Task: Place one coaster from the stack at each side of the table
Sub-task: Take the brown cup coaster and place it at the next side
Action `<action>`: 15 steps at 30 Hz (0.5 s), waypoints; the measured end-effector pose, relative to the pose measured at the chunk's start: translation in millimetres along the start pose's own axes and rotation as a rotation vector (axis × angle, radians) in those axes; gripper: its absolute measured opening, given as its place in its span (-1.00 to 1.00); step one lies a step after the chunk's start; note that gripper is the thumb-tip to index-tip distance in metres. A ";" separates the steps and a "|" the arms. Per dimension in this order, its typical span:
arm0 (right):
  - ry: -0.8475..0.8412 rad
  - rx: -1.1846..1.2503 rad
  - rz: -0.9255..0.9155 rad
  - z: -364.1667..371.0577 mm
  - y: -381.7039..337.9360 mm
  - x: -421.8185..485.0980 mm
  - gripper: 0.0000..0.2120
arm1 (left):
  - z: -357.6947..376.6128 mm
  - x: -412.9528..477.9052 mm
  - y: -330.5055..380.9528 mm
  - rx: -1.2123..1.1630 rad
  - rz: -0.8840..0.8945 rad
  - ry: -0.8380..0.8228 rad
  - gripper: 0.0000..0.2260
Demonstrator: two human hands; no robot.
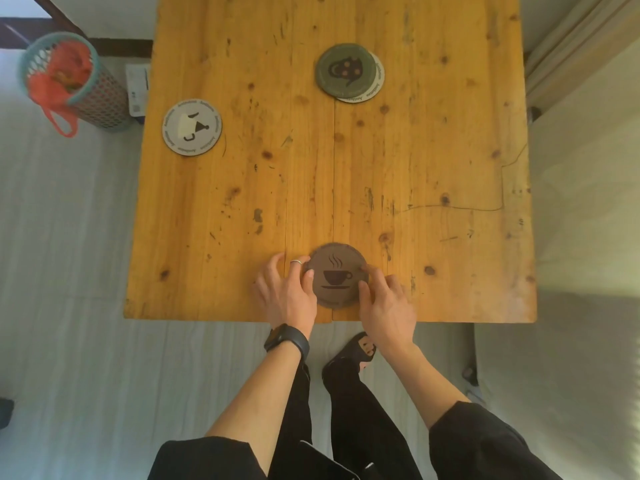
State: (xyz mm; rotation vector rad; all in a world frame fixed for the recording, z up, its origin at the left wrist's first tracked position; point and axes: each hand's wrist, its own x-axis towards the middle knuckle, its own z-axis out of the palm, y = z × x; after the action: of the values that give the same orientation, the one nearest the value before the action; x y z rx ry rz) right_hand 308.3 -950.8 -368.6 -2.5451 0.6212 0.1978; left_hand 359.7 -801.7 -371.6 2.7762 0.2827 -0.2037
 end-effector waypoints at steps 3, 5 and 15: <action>-0.026 -0.073 -0.062 -5.1 0.8 1.9 -0.72 | -0.4 -0.7 -0.8 0.048 0.035 0.015 -0.81; -0.084 -0.088 -0.070 -11.9 0.1 5.7 -0.70 | -4.3 0.6 -1.1 0.115 0.060 0.000 -0.82; -0.388 -0.196 -0.147 -66.6 -17.5 71.1 -0.65 | -30.9 77.2 37.1 0.129 0.277 -0.302 -0.56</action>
State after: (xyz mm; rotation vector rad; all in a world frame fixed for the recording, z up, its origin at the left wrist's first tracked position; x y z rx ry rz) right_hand 380.7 -999.1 -321.6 -2.6184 0.2747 0.7097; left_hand 446.0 -812.0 -344.4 2.8171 -0.1957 -0.5799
